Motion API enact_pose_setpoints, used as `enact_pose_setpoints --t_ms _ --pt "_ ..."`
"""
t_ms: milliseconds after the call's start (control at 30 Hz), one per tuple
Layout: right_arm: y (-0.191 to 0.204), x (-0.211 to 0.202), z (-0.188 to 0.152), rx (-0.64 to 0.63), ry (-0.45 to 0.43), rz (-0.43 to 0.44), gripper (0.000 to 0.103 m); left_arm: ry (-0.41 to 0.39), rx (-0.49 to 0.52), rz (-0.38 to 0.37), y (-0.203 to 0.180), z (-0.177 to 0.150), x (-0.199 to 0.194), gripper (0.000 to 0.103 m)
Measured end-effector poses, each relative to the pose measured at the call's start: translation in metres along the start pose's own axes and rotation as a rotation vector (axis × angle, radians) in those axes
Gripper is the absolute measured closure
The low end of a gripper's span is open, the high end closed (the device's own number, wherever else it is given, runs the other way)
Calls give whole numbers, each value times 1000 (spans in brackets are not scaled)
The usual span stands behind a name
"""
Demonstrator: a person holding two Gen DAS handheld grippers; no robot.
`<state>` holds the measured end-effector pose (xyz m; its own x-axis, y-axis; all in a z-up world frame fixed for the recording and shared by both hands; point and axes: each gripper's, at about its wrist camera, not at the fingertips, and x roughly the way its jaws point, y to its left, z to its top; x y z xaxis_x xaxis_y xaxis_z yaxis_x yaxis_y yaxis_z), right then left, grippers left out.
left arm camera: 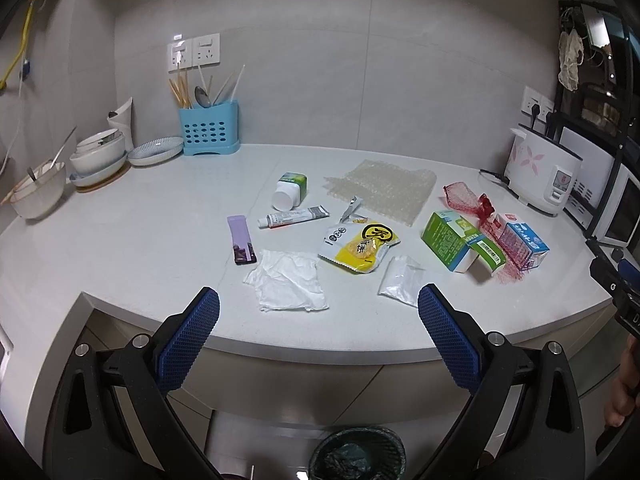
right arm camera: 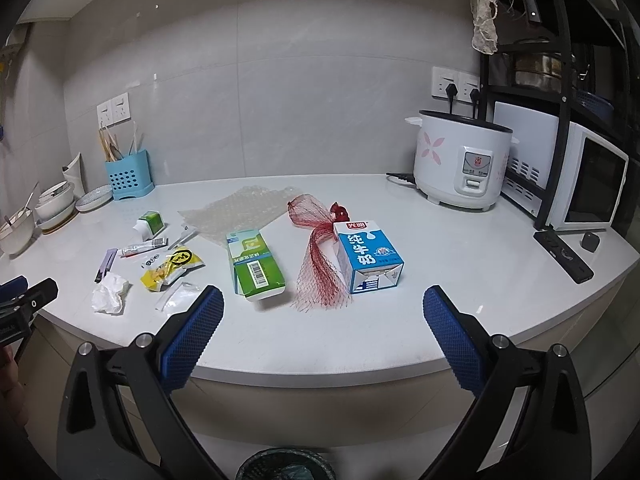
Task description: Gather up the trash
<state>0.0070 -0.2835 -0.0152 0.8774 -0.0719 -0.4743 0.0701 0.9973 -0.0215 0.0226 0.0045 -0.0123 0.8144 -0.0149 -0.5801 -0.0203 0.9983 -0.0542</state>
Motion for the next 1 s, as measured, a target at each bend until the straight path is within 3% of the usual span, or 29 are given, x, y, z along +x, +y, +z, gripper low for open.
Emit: enact_pose_setpoints --t_ms 333,533,833,1000 --pt "-5 48 21 -21 44 -18 8 48 -5 37 9 28 45 6" --pt "-13 98 36 -51 110 -39 8 128 -21 79 23 44 93 6" --pt "-34 166 40 -56 233 -43 8 294 -32 100 31 16 150 6" --pt "-46 195 42 -36 293 -55 8 344 -15 116 26 6 165 9"
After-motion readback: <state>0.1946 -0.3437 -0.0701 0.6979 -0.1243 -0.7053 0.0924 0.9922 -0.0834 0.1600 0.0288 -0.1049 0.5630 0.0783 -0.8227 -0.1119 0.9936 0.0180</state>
